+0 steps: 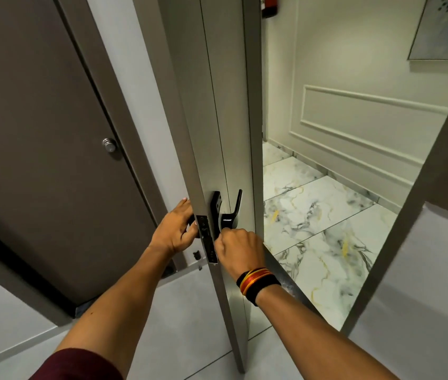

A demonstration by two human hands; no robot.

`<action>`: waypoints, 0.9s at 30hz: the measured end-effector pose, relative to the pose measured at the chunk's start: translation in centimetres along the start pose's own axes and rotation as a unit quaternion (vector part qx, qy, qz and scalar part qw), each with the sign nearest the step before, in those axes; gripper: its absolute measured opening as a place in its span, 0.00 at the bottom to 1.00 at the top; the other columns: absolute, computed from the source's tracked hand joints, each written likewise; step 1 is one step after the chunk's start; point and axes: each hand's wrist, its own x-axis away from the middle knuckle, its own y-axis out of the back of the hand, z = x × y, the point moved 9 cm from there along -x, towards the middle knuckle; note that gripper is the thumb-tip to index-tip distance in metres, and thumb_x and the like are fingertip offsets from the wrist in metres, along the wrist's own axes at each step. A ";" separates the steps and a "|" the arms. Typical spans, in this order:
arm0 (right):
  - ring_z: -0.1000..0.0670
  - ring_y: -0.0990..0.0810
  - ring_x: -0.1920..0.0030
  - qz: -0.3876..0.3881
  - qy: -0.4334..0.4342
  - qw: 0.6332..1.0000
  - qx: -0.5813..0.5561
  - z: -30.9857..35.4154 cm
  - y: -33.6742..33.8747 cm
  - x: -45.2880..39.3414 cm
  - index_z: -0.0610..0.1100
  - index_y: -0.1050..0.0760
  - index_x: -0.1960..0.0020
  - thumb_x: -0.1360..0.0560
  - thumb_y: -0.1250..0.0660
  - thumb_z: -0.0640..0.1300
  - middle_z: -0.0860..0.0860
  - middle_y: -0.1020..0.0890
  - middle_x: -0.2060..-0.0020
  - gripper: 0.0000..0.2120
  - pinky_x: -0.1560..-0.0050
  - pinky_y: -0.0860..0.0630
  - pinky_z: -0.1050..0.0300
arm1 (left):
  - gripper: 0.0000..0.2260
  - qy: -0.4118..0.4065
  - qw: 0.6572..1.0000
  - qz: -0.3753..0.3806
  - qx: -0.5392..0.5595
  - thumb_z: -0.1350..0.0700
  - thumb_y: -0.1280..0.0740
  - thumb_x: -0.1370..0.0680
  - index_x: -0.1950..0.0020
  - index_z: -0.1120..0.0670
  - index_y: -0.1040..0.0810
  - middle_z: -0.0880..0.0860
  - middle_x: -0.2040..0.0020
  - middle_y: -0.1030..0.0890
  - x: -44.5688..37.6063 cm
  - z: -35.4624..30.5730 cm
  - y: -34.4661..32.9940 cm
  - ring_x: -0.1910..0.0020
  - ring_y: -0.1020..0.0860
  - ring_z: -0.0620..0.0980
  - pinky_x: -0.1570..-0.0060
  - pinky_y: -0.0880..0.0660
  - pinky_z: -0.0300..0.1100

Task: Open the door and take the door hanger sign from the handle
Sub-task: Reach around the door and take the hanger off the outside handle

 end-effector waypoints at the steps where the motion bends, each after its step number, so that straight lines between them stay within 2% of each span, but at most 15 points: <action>1: 0.43 0.17 0.62 -0.008 -0.004 1.000 -0.012 0.2 0.2 -0.1 0.43 0.18 0.52 0.19 0.40 0.47 0.45 0.15 0.61 0.14 0.62 0.33 0.57 | 0.27 0.004 1.000 0.003 -0.004 0.42 0.46 0.18 0.34 0.59 0.21 0.63 0.36 0.19 0.1 0.3 0.1 0.40 0.20 0.59 0.38 0.21 0.63; 3: 0.45 0.25 0.69 -0.037 -0.016 0.999 -0.029 0.4 0.9 -0.4 0.43 0.19 0.56 0.21 0.38 0.46 0.45 0.16 0.65 0.12 0.64 0.34 0.59 | 0.29 0.013 1.000 0.004 -0.001 0.38 0.48 0.17 0.32 0.58 0.22 0.62 0.34 0.19 0.3 0.9 0.3 0.38 0.19 0.62 0.36 0.22 0.61; 5: 0.48 0.30 0.71 -0.048 -0.021 0.998 -0.035 0.3 1.2 -1.0 0.42 0.20 0.58 0.21 0.38 0.44 0.45 0.17 0.68 0.12 0.65 0.34 0.59 | 0.36 0.015 1.000 0.003 0.004 0.31 0.53 0.18 0.30 0.57 0.23 0.62 0.32 0.20 0.3 1.4 0.5 0.36 0.20 0.63 0.35 0.23 0.58; 10: 0.46 0.22 0.70 -0.037 -0.005 0.999 -0.019 0.2 0.6 -1.4 0.43 0.21 0.57 0.19 0.39 0.44 0.47 0.18 0.68 0.12 0.68 0.28 0.57 | 0.38 0.023 1.000 0.005 0.014 0.29 0.54 0.19 0.29 0.56 0.23 0.61 0.31 0.21 0.3 2.8 0.2 0.33 0.21 0.63 0.34 0.22 0.59; 12: 0.46 0.19 0.72 -0.054 0.007 0.998 0.007 0.6 0.6 -1.1 0.43 0.21 0.59 0.20 0.35 0.43 0.47 0.19 0.70 0.10 0.71 0.25 0.57 | 0.35 0.017 1.000 -0.003 0.019 0.31 0.52 0.18 0.31 0.55 0.23 0.61 0.34 0.20 0.3 2.6 0.1 0.35 0.20 0.61 0.36 0.22 0.56; 15: 0.47 0.19 0.73 -0.072 0.007 0.997 0.026 0.9 0.9 -1.5 0.44 0.20 0.58 0.22 0.31 0.43 0.48 0.18 0.70 0.07 0.72 0.24 0.58 | 0.26 0.013 0.999 -0.009 0.029 0.40 0.46 0.19 0.33 0.56 0.21 0.59 0.37 0.19 0.1 2.3 -0.2 0.39 0.19 0.58 0.41 0.21 0.52; 18: 0.44 0.18 0.69 -0.079 -0.025 0.997 0.005 -0.1 2.1 -3.2 0.43 0.21 0.58 0.21 0.35 0.42 0.47 0.17 0.67 0.08 0.69 0.25 0.56 | 0.25 0.003 0.999 -0.014 0.039 0.43 0.46 0.20 0.34 0.56 0.21 0.59 0.38 0.19 -0.1 2.1 -0.3 0.40 0.20 0.56 0.41 0.21 0.50; 20: 0.41 0.18 0.65 -0.054 -0.071 0.996 -0.023 -1.7 2.6 -4.4 0.43 0.21 0.58 0.21 0.38 0.45 0.45 0.17 0.65 0.11 0.64 0.20 0.52 | 0.23 -0.007 0.999 -0.015 0.042 0.44 0.45 0.20 0.36 0.56 0.21 0.58 0.39 0.19 -0.2 2.0 -0.6 0.42 0.20 0.55 0.42 0.21 0.50; 24: 0.40 0.18 0.60 -0.035 -0.142 0.987 -0.060 -6.3 3.9 -6.5 0.42 0.20 0.59 0.22 0.37 0.48 0.44 0.16 0.63 0.13 0.58 0.18 0.50 | 0.19 -0.021 0.998 -0.031 0.042 0.47 0.44 0.21 0.37 0.55 0.23 0.59 0.39 0.20 -0.4 1.5 -1.1 0.39 0.21 0.56 0.38 0.20 0.58; 27: 0.38 0.17 0.58 -0.017 -0.155 0.986 -0.055 -9.6 3.8 -8.4 0.43 0.19 0.57 0.23 0.35 0.50 0.43 0.15 0.61 0.12 0.57 0.19 0.51 | 0.18 -0.063 0.997 -0.037 0.017 0.48 0.45 0.21 0.37 0.52 0.24 0.58 0.38 0.19 -1.1 0.5 -1.3 0.38 0.24 0.52 0.33 0.26 0.52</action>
